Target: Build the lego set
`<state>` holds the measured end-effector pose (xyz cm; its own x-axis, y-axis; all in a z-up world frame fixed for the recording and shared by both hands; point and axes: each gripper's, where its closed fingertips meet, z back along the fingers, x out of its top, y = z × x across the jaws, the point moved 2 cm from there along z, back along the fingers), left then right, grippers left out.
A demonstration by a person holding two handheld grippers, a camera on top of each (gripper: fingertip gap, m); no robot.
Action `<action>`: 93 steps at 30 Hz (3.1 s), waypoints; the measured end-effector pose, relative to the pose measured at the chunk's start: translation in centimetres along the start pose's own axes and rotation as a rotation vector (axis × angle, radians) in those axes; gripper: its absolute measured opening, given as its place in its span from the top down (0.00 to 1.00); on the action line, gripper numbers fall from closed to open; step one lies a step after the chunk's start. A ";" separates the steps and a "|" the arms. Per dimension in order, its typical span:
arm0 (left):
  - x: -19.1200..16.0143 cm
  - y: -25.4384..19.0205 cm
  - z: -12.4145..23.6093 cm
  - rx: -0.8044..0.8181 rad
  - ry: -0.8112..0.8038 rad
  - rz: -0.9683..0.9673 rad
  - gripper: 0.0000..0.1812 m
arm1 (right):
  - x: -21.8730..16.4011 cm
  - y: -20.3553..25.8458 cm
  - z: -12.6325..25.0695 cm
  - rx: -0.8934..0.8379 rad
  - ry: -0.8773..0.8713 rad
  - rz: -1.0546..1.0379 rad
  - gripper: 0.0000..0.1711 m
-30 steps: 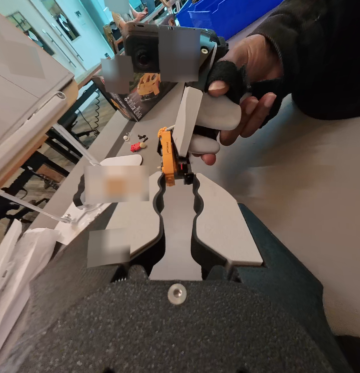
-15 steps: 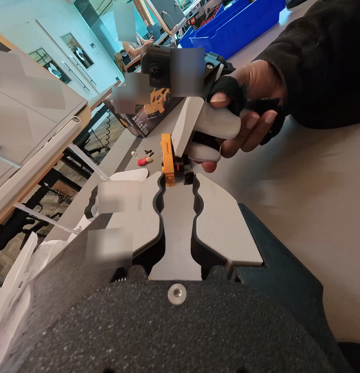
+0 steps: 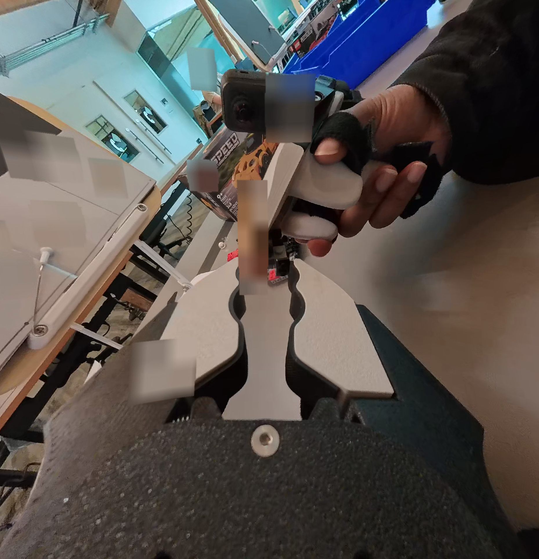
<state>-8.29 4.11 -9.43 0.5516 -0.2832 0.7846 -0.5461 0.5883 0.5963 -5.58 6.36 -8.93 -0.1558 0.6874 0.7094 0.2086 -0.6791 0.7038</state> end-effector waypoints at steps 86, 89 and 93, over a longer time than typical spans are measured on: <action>7.1 -0.1 3.6 -0.412 -0.551 0.604 0.83 | -0.7 7.7 0.0 -0.028 0.055 0.902 0.87; 7.0 -0.1 3.6 -0.409 -0.553 0.605 0.83 | -0.7 7.6 -0.1 -0.025 0.054 0.890 0.87; 6.6 0.2 3.8 -0.401 -0.576 0.617 0.83 | -0.6 7.6 -0.4 -0.053 0.037 0.902 0.86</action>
<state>-7.14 -0.47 -3.44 -0.2199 -0.1027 0.9701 -0.3209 0.9467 0.0275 -4.32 0.72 -4.01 0.0143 -0.1202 0.9926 0.2218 -0.9676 -0.1204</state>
